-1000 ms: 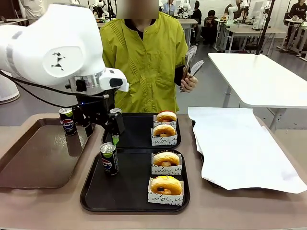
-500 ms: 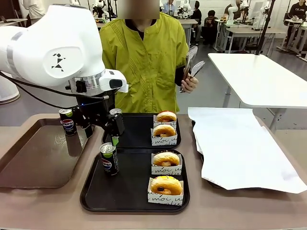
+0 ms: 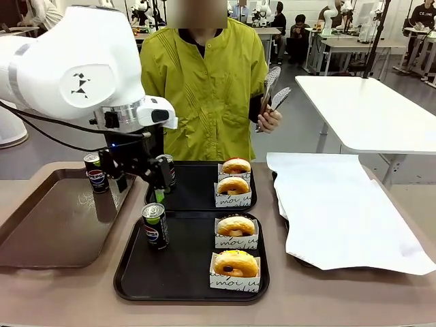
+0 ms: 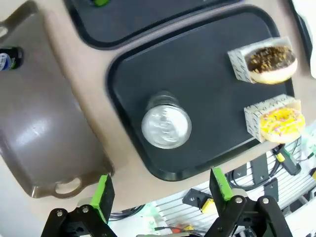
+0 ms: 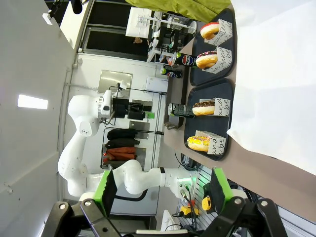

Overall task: Set up donuts and drinks on trays.
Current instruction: Pick up one Pepsi coke from the Handle tray and place it on the Flat Tray without a Pepsi coke.

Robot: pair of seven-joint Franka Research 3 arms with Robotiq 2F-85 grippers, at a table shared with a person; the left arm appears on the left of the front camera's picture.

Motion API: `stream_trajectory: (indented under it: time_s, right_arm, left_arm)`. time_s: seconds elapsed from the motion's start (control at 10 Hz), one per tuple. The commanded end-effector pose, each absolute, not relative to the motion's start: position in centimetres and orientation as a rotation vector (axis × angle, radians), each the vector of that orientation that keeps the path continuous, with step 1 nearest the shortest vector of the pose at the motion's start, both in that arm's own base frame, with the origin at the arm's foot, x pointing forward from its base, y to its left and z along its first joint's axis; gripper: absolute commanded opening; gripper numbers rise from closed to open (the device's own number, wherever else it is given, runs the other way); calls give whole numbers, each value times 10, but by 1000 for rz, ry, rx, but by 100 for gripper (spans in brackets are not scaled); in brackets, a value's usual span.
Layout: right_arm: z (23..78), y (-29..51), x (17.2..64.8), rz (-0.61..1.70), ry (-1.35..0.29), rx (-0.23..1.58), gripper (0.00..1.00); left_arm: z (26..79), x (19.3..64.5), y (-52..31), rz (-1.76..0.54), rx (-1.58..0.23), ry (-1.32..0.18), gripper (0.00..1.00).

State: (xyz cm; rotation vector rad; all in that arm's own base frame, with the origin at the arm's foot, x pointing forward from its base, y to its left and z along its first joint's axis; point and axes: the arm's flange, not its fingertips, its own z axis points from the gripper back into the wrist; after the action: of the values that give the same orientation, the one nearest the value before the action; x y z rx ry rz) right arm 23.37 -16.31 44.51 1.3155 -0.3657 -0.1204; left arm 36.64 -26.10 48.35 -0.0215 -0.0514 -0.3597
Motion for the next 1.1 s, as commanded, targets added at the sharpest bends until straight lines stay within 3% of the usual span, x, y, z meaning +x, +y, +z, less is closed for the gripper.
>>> stream_trajectory:
  time_s: [0.0,0.3,0.7,1.0]
  right_arm:
    - [445,-162,235,-109,-385,1319,100]
    - [445,-162,235,-109,-385,1319,100]
    - [445,-162,235,-109,-385,1319,100]
    - [445,-162,235,-109,-385,1319,100]
  left_arm:
    - [509,388,-206,-282,-63,-30,100]
    - [549,392,-122,-236,-143,-55,100]
    - [548,407,-22,-121,-217,-41,100]
    - [523,388,58,-106,-705,-56,100]
